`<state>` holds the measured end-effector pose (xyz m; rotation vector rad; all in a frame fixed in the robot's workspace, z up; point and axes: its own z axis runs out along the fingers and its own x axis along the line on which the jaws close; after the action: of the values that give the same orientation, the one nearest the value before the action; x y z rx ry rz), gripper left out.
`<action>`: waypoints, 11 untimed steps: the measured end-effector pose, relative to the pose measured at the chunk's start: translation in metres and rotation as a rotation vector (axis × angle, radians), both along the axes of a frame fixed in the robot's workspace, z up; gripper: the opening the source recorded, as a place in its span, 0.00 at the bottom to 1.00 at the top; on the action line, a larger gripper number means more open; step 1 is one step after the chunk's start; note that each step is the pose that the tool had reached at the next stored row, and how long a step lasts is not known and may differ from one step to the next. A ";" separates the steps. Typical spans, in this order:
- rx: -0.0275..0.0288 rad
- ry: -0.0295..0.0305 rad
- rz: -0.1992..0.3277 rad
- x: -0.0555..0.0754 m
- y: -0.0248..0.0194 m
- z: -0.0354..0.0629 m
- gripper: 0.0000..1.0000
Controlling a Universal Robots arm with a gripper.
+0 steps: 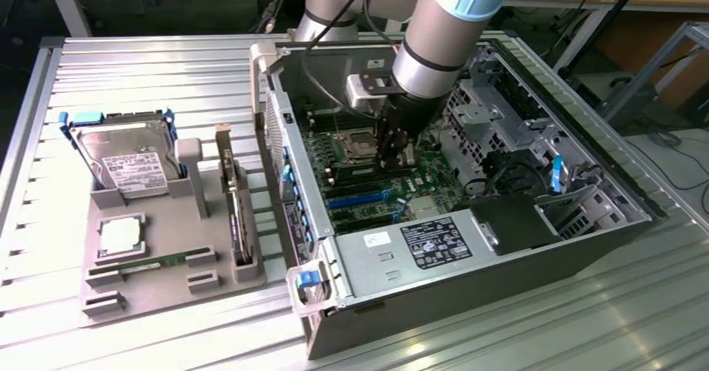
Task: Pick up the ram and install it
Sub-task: 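Insert the ram into the slot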
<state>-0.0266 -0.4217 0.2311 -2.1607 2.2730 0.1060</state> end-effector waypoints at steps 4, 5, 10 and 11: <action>0.0000 -0.0006 0.000 0.000 0.0011 -0.0021 0.15; 0.0001 -0.0010 0.000 0.000 0.0010 -0.0038 0.15; 0.0002 -0.0011 0.002 0.001 0.0010 -0.0044 0.15; 0.0002 -0.0005 0.004 0.002 0.0010 -0.0044 0.15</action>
<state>-0.0248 -0.4207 0.2266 -2.1647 2.2686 0.1057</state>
